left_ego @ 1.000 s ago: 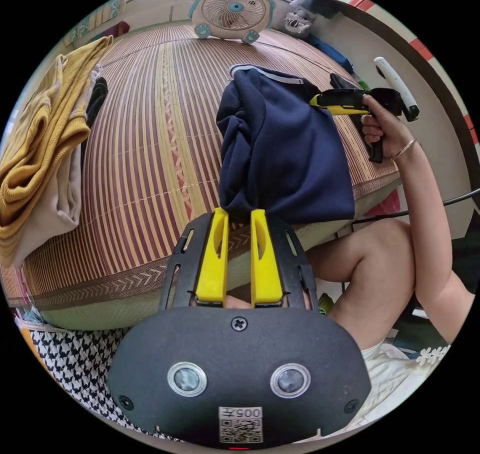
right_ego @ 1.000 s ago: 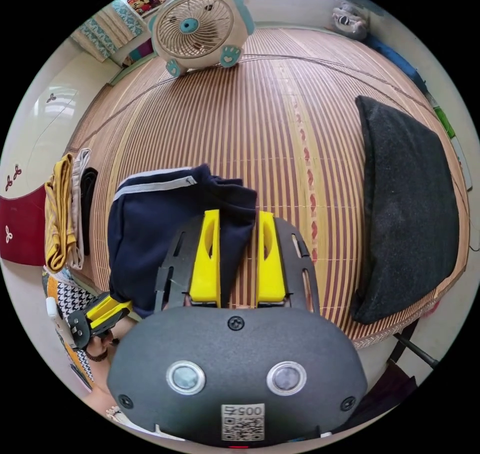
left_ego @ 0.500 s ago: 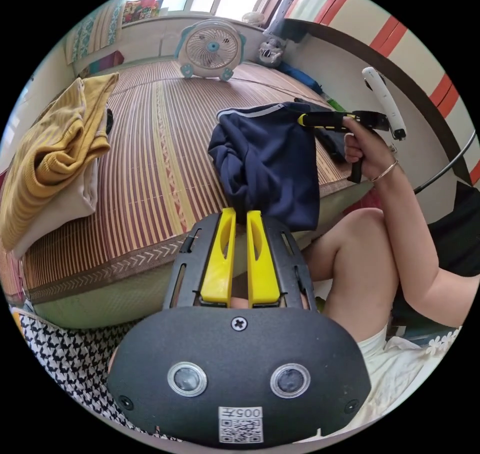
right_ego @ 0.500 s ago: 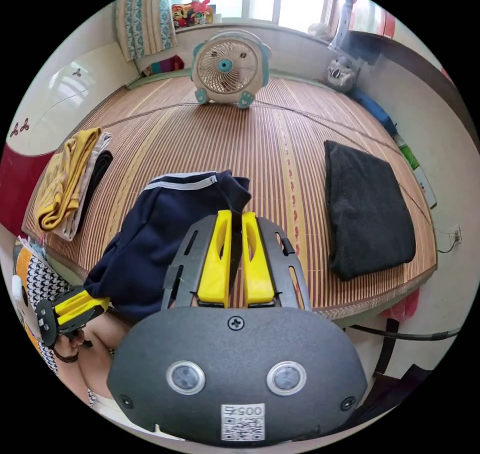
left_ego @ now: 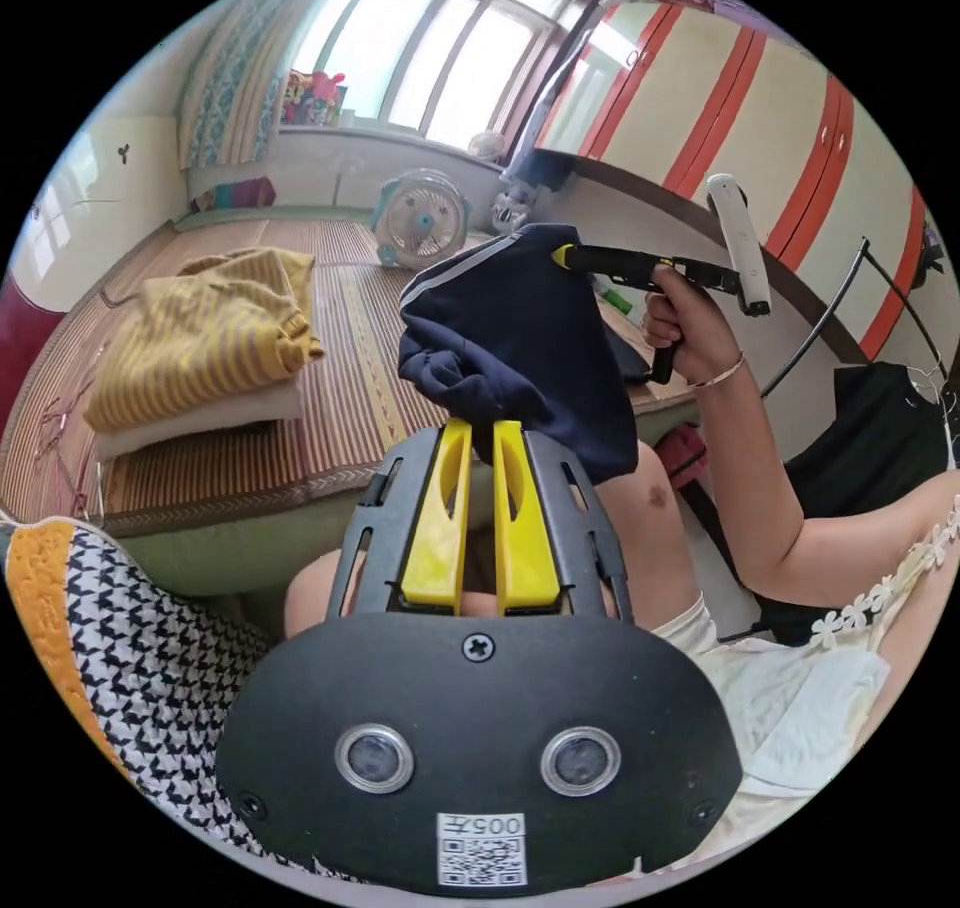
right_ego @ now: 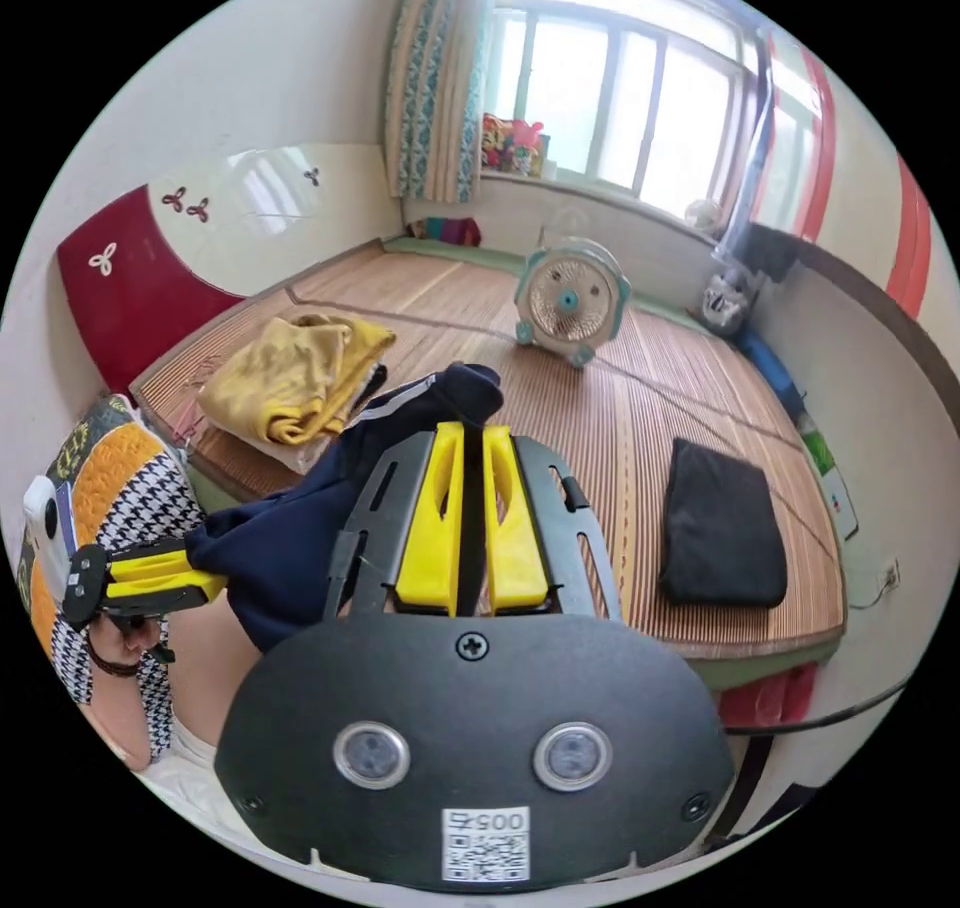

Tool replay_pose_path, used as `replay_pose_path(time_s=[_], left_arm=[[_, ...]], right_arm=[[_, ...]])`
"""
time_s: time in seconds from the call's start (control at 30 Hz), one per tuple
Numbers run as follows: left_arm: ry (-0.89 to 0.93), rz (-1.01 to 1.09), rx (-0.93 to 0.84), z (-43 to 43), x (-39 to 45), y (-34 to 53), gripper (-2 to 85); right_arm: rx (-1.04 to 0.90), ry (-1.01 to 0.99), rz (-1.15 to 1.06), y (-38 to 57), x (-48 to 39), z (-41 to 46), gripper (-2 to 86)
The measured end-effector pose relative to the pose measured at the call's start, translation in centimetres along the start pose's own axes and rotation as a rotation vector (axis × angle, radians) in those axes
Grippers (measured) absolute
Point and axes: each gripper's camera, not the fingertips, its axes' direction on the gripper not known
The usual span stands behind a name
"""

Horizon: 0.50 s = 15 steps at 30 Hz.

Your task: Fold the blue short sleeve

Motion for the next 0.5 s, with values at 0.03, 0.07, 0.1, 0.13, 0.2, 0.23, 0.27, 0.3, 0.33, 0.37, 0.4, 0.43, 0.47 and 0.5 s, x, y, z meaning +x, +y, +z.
replay_pose_path(time_s=[0.03,0.07,0.1,0.13,0.2,0.23,0.27,0.3,0.33,0.37,0.4,0.43,0.47,0.5], left_arm=[[-0.031,-0.004,0.039,-1.9,-0.6,-0.1,4.9],[-0.05,-0.005,0.057,-2.8,-0.9,-0.1,4.9],[-0.094,-0.006,0.088,-4.6,-1.6,-0.3,5.0],[-0.135,-0.009,0.115,-6.2,-2.4,-0.5,5.0],[-0.189,-0.02,0.143,-8.1,-3.8,-0.8,5.0],[-0.227,-0.029,0.141,-9.0,-4.8,-1.2,5.0],[-0.247,-0.034,0.14,-9.3,-5.3,-1.3,5.0],[-0.289,-0.047,0.143,-9.8,-6.3,-1.6,5.0],[-0.327,-0.064,0.142,-9.8,-7.3,-1.8,5.0],[-0.343,-0.074,0.133,-9.7,-7.9,-1.9,5.0],[-0.374,-0.094,0.102,-8.9,-9.2,-2.2,5.0],[-0.412,-0.129,0.069,-7.7,-10.7,-2.2,5.1],[-0.435,-0.158,0.054,-6.9,-11.6,-2.1,5.1],[-0.492,-0.227,0.025,-5.2,-13.3,-1.6,5.3]], right_arm=[[0.032,-0.007,-0.034,-1.2,-1.4,-0.8,-0.8],[0.058,-0.014,-0.063,-2.6,-2.7,-1.4,-0.8],[0.071,-0.022,-0.073,-3.3,-3.3,-1.6,-0.8],[0.095,-0.05,-0.087,-4.9,-4.3,-1.8,-0.8],[0.115,-0.089,-0.107,-7.2,-5.9,-1.7,-0.7],[0.12,-0.099,-0.129,-8.7,-7.1,-1.2,-0.6],[0.122,-0.091,-0.158,-10.0,-8.5,-0.4,-0.5],[0.12,-0.088,-0.169,-10.6,-9.1,0.1,-0.5],[0.105,-0.093,-0.181,-11.7,-10.4,1.4,-0.4],[0.082,-0.107,-0.186,-12.5,-11.5,3.1,0.1],[0.068,-0.113,-0.184,-12.8,-11.9,4.1,0.4],[0.037,-0.128,-0.181,-13.3,-12.8,6.4,2.5],[0.003,-0.113,-0.174,-13.3,-13.3,8.8,4.5],[-0.022,-0.097,-0.161,-13.2,-13.3,10.0,5.5]])
